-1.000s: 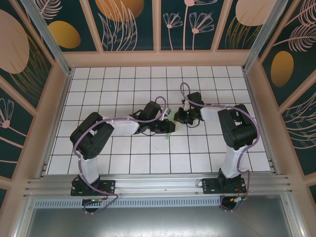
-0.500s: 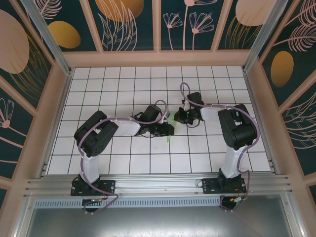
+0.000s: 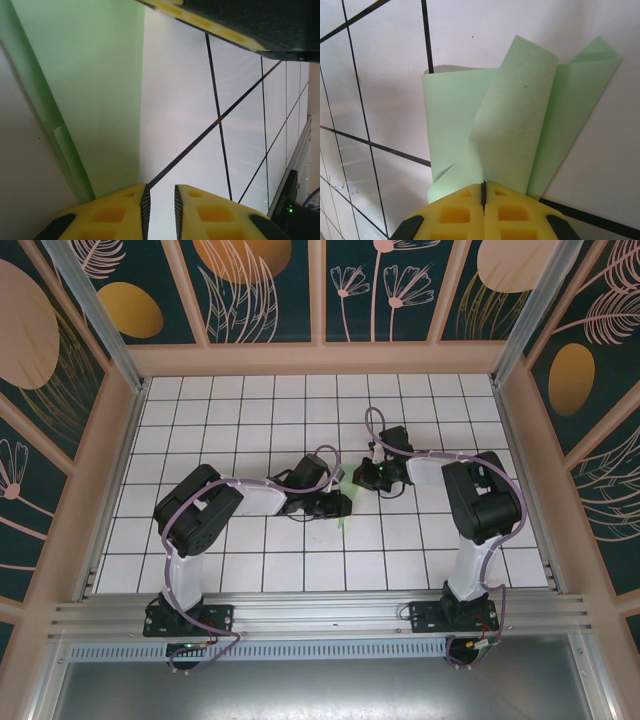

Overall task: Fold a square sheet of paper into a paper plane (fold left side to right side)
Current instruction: Fold the wing for the fifth time at the center of the table.

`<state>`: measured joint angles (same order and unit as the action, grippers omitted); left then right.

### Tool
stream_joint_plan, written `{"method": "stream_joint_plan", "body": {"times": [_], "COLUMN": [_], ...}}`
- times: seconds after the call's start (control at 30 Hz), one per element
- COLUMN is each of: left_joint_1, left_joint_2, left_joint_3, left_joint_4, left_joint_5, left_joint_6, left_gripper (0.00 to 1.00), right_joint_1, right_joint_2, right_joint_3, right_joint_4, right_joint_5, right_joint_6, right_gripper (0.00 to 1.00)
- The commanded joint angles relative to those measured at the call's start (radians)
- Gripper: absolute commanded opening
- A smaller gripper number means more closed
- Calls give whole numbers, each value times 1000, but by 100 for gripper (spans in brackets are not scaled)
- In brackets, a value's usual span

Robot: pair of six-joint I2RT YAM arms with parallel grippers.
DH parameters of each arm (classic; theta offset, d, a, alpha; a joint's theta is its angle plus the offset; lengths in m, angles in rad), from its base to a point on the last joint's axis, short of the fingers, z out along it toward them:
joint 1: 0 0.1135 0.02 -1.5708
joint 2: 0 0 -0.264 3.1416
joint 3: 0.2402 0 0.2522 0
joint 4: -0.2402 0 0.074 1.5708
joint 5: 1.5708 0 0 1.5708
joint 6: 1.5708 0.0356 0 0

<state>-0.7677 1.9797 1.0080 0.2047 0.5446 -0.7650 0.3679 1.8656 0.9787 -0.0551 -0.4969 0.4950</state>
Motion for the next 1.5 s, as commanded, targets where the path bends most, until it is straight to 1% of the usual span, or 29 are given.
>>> {"method": "stream_joint_plan", "body": {"times": [0.0,0.23,0.37,0.47,0.57,0.73,1.07,1.47], "left_joint_1": [-16,-24,-27,-26,-27,-26,-26,-27], "left_joint_2": [40,50,51,50,51,48,47,48], "left_joint_3": [-12,-16,-14,-15,-12,-9,-17,-30], "left_joint_4": [-108,-105,-106,-107,-110,-116,-120,-106], "left_joint_5": [-51,-54,-56,-56,-57,-60,-64,-60], "left_joint_6": [14,7,10,10,12,15,14,9], "left_gripper": [21,17,15,15,15,15,14,14], "right_joint_1": [-8,-15,-7,13,38,69,68,30], "right_joint_2": [-85,-232,-262,-235,-185,-117,-53,-28], "right_joint_3": [-16,-79,-150,-184,-166,-131,-102,-70], "right_joint_4": [19,11,52,121,152,142,80,63], "right_joint_5": [21,33,-15,-61,-77,-60,30,67], "right_joint_6": [-24,-32,-4,31,39,25,-42,-75], "right_gripper": [0,0,0,0,0,0,0,0]}}
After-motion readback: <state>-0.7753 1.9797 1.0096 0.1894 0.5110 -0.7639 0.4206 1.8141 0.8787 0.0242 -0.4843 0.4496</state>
